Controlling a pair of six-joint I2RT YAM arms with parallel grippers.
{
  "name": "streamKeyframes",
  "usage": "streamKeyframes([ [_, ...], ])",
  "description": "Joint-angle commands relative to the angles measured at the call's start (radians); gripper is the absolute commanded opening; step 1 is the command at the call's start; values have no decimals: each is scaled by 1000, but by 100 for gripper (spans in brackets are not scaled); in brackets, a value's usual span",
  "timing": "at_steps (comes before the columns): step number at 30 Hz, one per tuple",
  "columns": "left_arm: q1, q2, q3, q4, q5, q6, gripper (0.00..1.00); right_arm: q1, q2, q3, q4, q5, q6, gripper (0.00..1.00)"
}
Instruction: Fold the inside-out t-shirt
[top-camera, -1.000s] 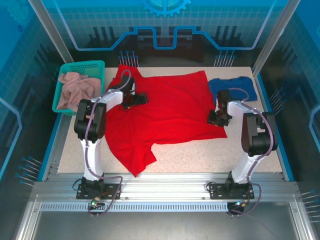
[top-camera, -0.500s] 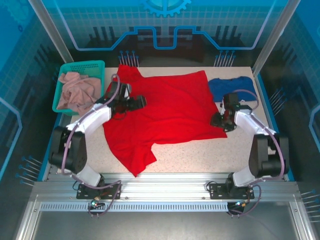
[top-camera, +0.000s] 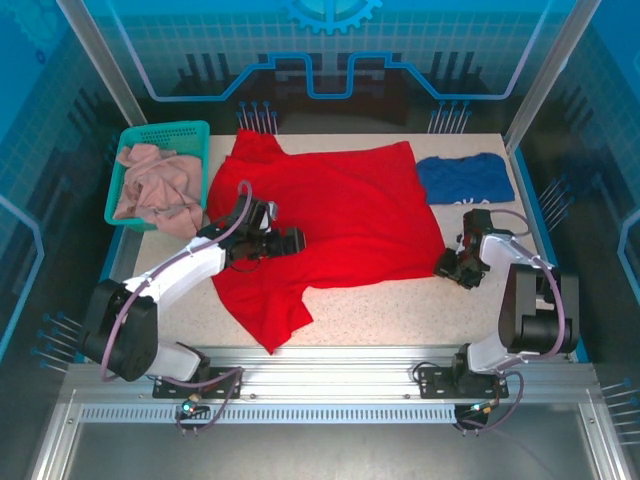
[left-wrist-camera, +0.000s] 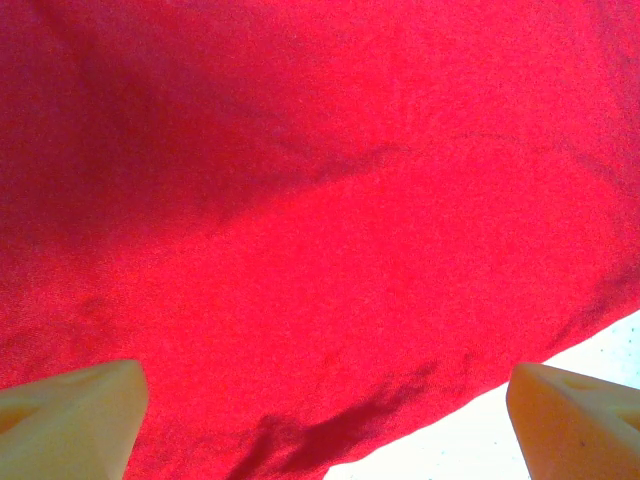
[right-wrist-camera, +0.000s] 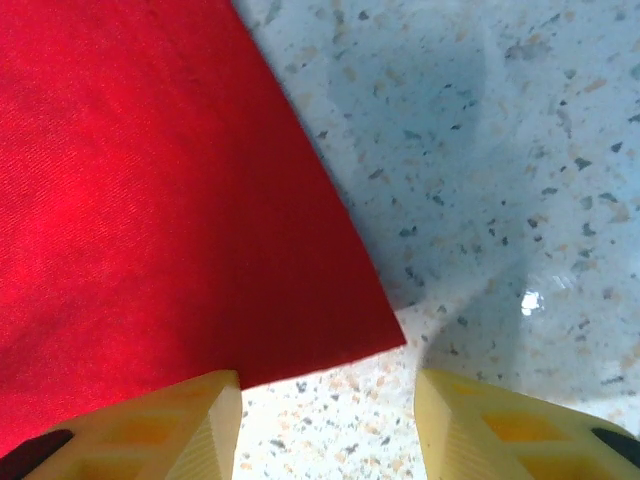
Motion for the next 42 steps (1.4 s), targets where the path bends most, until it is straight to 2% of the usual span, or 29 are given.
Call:
streamKeyframes([
  [1,-6,-20,-4,-12,-5,-7,94,-28,27,36,24,-24,8,49],
  [10,-12,6,-19,-22,-2,4,94,-49,-22,36,35,-66,10,48],
  [17,-17,10,-10,-29,1,7,94,-69,24,37,45,-58,6,46],
  [20,-21,0,-11,-42,-1,8,94,-72,31,35,61,-70,6,40],
  [26,-49,-57,-30,-131,-7,-5,91,-72,32,34,69,-91,6,20],
  [30,-108,-132,-89,-245,-20,-58,83,-73,2,23,74,-87,1,6],
  [32,-159,-175,-119,-325,-44,-99,79,-73,-4,21,77,-92,-4,3],
  [37,-315,-274,-180,-539,-101,-245,74,-71,-9,21,88,-110,-7,0],
  [42,-429,-320,-224,-657,-111,-361,72,-68,-5,17,98,-127,-7,0],
])
